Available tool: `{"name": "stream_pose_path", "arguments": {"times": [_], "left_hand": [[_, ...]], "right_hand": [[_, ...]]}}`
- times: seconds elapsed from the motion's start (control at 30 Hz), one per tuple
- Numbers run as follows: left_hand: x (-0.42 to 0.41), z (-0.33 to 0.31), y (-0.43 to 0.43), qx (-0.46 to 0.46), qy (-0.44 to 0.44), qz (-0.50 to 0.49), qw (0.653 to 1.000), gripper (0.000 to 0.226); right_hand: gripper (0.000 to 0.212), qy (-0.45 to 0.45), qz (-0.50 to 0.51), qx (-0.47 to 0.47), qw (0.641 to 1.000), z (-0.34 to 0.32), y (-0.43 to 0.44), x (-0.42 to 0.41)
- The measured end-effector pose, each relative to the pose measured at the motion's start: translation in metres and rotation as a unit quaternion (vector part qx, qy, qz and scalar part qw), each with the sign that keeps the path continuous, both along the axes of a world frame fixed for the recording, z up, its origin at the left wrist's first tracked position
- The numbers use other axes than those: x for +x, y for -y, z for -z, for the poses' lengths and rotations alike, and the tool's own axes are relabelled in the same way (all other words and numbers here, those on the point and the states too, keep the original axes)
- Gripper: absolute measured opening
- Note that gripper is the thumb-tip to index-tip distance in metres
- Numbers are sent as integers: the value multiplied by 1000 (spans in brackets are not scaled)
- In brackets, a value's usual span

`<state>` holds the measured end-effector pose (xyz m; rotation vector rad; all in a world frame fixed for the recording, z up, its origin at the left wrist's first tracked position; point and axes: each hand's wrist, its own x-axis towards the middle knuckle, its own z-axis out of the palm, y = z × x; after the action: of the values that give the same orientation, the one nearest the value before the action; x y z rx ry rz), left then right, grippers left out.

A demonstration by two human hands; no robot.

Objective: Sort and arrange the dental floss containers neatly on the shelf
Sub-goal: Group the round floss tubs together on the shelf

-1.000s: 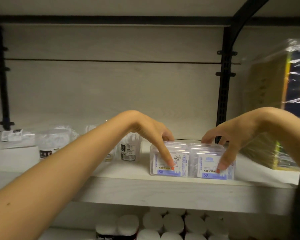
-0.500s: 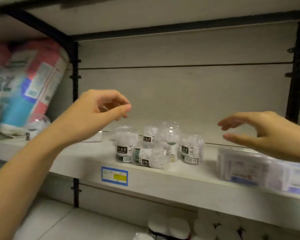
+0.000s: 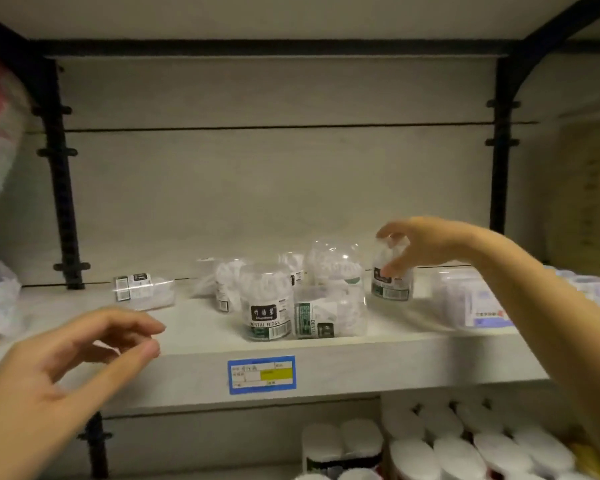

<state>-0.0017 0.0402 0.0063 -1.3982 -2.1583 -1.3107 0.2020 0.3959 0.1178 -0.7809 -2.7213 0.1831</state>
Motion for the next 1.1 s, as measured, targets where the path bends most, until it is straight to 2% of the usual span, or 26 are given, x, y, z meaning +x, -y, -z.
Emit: {"name": "stream_pose_path", "arguments": {"times": [0.1,0.17,0.2,0.27,0.33,0.4,0.57,0.63,0.67,0.7,0.73,0.77,0.8,0.83,0.9,0.93,1.03,1.1], "left_hand": [[20,-9,-19,47,-25,35,998,56],[49,-17,-32,80,-47,79,993,54],[67,-19,-38,87,-30,122,988,56],[103,-22,-53,73,68,231,968,65],[124,-20,-67,32,182,325,927,73],[133,-15,-76,15,228,368,901,65],[129,0,-71,77,279,315,904,62],[129,12,-57,81,287,277,913,59],[131,11,-51,84,298,242,919,56],[128,17,-44,89,297,214,926,47],[122,14,-40,93,326,191,921,26],[119,16,-23,90,324,191,922,66],[114,17,-11,77,317,200,924,60],[105,16,-3,109,325,160,926,10],[85,16,10,117,295,119,941,23],[75,15,18,189,301,89,930,37],[58,24,57,159,137,8,978,62],[33,32,83,160,37,-14,986,58]], "right_hand": [[73,-167,-16,-28,986,-24,27,50],[73,-209,-99,-98,968,-29,55,78],[71,-189,-161,-144,958,-27,68,86],[67,-116,-274,-237,925,-18,87,84],[65,-67,-336,-271,900,-7,96,71],[64,-45,-356,-277,891,5,104,57],[60,-45,-369,-291,881,18,122,45],[57,-56,-355,-196,912,28,142,41],[62,-75,-343,-135,926,34,155,36],[67,-95,-341,-95,930,39,167,30],[70,-110,-345,-84,928,44,176,21],[70,-111,-348,-94,926,49,184,9],[71,-96,-357,-100,924,53,191,-4],[72,-76,-362,-106,923,56,197,-17],[75,-76,-383,-107,915,55,210,-36],[76,-88,-394,-104,909,53,219,-43],[73,-127,-400,-90,903,45,253,-65],[72,-161,-393,-93,901,35,270,-85]]}}
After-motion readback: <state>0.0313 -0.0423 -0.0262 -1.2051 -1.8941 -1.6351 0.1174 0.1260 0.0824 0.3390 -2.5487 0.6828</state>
